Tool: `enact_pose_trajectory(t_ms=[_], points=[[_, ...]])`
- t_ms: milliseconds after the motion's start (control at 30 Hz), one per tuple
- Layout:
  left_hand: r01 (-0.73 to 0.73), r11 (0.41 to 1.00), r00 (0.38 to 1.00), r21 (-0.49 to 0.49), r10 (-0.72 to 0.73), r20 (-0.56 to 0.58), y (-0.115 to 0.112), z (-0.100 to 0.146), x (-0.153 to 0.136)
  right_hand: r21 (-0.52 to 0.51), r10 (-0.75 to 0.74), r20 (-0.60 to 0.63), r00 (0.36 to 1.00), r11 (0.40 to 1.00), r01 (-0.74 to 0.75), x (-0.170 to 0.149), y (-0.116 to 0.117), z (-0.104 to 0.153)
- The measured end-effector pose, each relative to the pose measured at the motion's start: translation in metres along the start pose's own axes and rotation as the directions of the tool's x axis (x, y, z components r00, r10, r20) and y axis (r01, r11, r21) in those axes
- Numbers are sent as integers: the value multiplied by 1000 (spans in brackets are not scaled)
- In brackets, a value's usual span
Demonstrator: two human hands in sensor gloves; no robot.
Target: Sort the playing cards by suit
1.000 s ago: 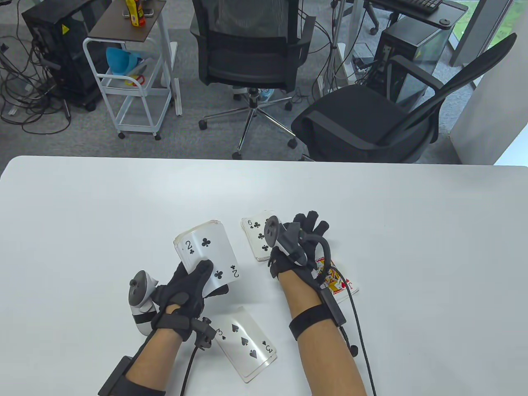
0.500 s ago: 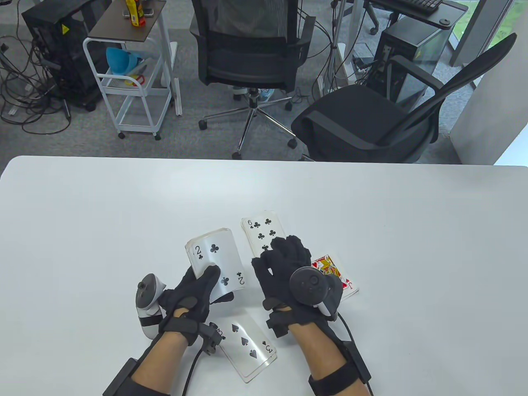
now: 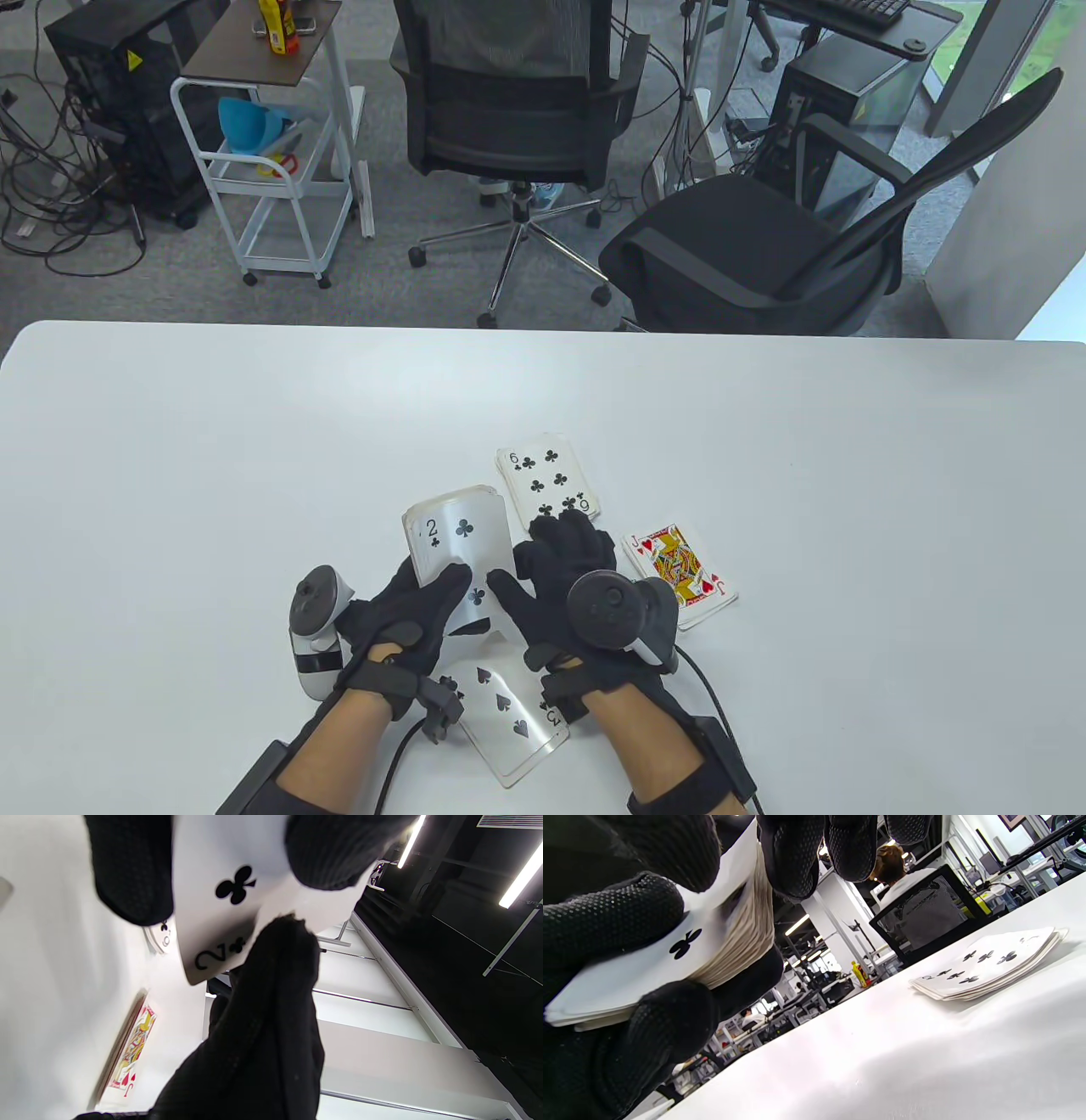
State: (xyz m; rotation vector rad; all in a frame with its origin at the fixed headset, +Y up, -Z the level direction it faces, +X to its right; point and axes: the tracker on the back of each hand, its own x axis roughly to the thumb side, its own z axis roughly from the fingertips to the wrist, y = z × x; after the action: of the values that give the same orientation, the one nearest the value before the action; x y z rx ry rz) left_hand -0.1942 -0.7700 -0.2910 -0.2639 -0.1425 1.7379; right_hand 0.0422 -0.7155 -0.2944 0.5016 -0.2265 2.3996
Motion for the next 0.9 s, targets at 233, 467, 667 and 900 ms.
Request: enact_pose_trajectory(t_ms=[233,467,667,900], points=[[5,1000,1000,-8,-5,-4,3,-1,0,5,6,1,1000,1000,-6,3,6,-1],[-18,1000,1000,-12,18,-4,1,-2,-1,0,-11,1,1000,1000,11,-1,6,-1],[-14,999,1000,-32,14,-10,-4,-3,-2,-47,-38,3,999,998,38,-2,4,0],[-3,1000,1000,-3,3,23,-1,2,6,-23,-73,20,997,997,74,-3,10,1]])
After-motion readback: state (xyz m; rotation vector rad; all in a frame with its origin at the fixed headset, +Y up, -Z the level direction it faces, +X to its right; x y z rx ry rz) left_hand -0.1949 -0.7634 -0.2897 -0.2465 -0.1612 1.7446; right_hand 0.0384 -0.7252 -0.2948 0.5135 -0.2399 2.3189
